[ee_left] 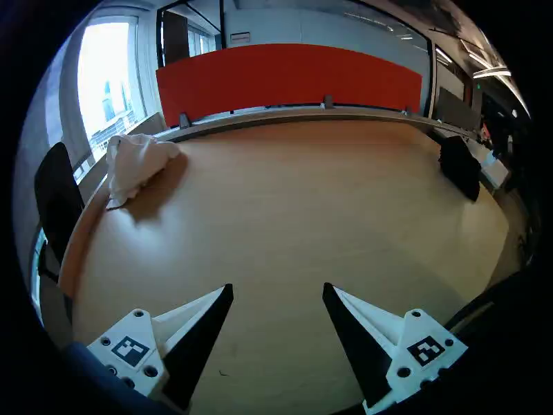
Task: Fold towel
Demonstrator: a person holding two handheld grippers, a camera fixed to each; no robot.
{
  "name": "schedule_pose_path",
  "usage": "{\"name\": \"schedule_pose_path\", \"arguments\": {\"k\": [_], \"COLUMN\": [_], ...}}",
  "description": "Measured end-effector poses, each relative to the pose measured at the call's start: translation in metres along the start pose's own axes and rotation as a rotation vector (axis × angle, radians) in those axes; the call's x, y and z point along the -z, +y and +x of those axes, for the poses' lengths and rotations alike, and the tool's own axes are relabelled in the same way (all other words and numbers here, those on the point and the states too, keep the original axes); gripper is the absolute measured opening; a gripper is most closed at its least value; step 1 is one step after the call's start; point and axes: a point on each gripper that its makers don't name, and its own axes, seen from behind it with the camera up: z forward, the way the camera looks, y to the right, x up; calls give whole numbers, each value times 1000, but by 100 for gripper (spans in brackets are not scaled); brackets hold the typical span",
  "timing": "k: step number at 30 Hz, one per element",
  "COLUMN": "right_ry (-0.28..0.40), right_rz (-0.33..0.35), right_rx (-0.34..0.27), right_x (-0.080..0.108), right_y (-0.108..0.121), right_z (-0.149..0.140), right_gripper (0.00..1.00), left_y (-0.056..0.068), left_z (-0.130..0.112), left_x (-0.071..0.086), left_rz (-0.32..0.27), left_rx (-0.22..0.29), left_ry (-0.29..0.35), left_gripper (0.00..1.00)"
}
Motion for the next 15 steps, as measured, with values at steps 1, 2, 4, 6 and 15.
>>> {"name": "schedule_pose_path", "arguments": {"k": [1, 2, 4, 6, 15], "right_ry": [2, 4, 10, 18, 49], "right_rz": [0, 0, 0, 0, -4], "right_rx": [2, 4, 8, 11, -7], "right_x": [0, 1, 2, 4, 8], "right_y": [-1, -1, -2, -4, -5], "right_z": [0, 1, 2, 4, 7], "right_gripper": [6, 6, 6, 7, 11], "left_y": [0, 0, -1, -1, -1], "left_z": [0, 0, 0, 0, 1], "left_x": [0, 0, 0, 0, -1], "left_rz": [0, 0, 1, 1, -1], "left_rx": [0, 0, -1, -1, 1], "left_ry": [0, 0, 0, 1, 3], "left_gripper": [96, 96, 96, 96, 96]}}
